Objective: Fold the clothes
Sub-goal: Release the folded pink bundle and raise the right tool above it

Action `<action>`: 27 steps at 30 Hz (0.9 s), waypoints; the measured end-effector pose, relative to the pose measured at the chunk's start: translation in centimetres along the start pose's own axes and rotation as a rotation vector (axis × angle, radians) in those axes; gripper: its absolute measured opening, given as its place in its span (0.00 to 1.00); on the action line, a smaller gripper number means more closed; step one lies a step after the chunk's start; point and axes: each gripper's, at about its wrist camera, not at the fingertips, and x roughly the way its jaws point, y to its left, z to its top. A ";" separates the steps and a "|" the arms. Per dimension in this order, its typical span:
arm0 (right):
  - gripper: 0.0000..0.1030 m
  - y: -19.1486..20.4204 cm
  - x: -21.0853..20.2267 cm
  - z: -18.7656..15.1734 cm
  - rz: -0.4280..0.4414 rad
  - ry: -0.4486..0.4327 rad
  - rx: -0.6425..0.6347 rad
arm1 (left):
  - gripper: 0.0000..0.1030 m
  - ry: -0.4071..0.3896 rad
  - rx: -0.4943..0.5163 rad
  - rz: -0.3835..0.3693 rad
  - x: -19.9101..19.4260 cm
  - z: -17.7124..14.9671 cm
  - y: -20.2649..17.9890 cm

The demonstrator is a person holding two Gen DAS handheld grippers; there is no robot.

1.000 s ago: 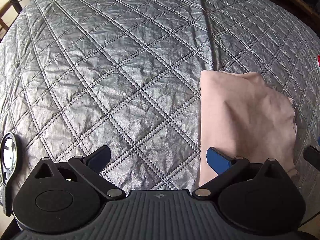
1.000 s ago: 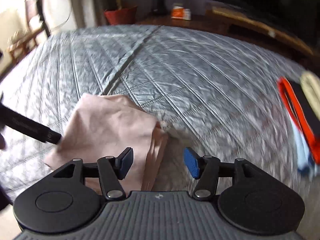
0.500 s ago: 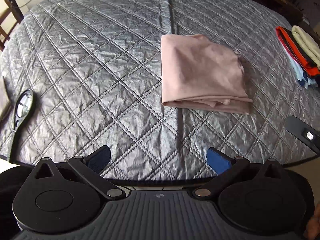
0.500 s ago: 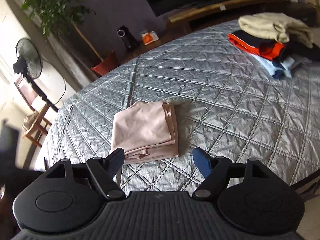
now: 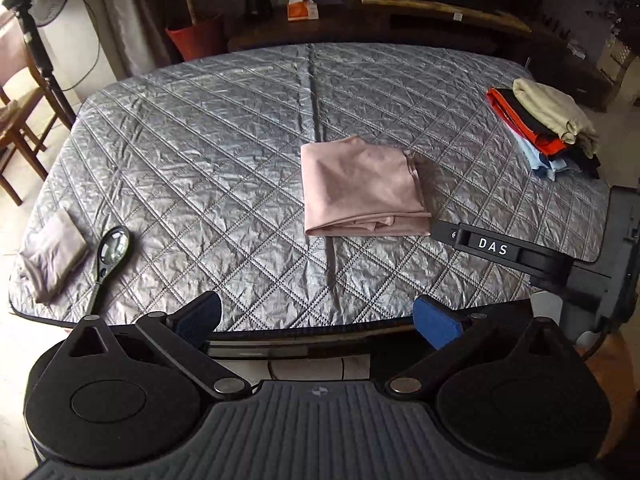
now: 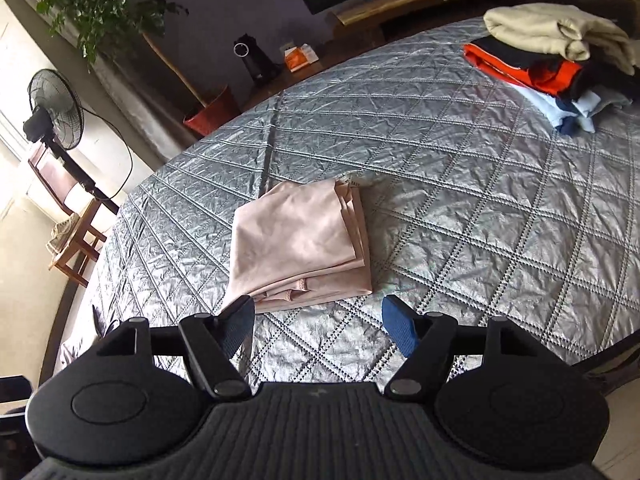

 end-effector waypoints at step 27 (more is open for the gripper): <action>0.66 -0.3 0.4 0.1 0.016 0.028 -0.011 | 1.00 -0.010 0.014 0.007 -0.5 0.4 -1.6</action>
